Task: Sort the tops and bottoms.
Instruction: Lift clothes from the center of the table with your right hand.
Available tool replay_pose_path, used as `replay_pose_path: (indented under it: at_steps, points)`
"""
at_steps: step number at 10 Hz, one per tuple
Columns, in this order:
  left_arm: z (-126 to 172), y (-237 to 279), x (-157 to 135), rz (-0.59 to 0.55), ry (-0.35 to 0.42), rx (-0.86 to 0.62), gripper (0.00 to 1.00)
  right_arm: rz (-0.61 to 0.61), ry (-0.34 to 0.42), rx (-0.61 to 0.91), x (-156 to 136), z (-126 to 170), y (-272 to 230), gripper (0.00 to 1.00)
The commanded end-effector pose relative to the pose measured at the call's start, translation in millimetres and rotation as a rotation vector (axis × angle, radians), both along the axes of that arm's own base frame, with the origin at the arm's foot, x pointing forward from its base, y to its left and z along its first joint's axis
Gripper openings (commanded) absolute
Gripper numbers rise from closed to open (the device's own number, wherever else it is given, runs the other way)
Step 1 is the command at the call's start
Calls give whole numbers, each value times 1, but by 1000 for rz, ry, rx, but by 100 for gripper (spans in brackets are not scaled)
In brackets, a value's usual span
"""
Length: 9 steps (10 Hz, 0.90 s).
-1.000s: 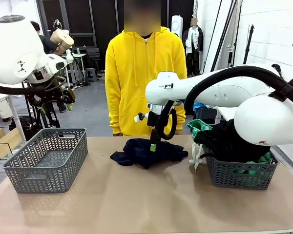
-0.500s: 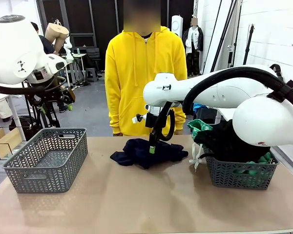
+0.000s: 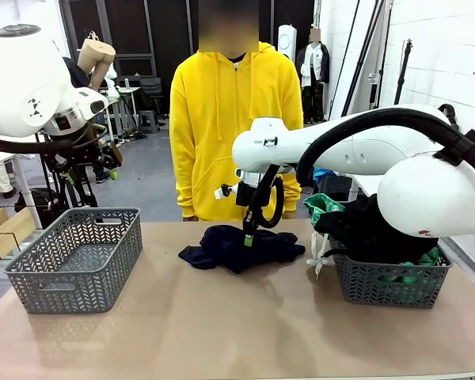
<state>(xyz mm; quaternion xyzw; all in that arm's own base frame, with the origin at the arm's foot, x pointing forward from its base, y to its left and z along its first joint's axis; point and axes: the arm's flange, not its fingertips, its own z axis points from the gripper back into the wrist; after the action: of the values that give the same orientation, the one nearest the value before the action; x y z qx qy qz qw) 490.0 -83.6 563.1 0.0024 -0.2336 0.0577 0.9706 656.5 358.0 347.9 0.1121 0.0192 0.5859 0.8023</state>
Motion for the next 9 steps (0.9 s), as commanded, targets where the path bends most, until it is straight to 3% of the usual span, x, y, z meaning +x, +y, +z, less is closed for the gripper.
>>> replay_pose_path:
  at_steps: [1,4,5,7,9]
  points:
    - [-2,1,-3,13,-15,-16,100,-2,-35,-24,1,6,2,0]
    - [-2,1,-3,13,-15,-16,100,-19,-18,-32,-5,26,-2,0]
    - [-2,1,-3,13,-15,-16,100,-23,46,-39,-5,42,-6,0]
    - [-2,1,-3,13,-15,-16,100,4,-39,-55,-18,106,-19,0]
    - [-2,1,-3,13,-15,-16,100,112,-78,-50,-32,183,-26,0]
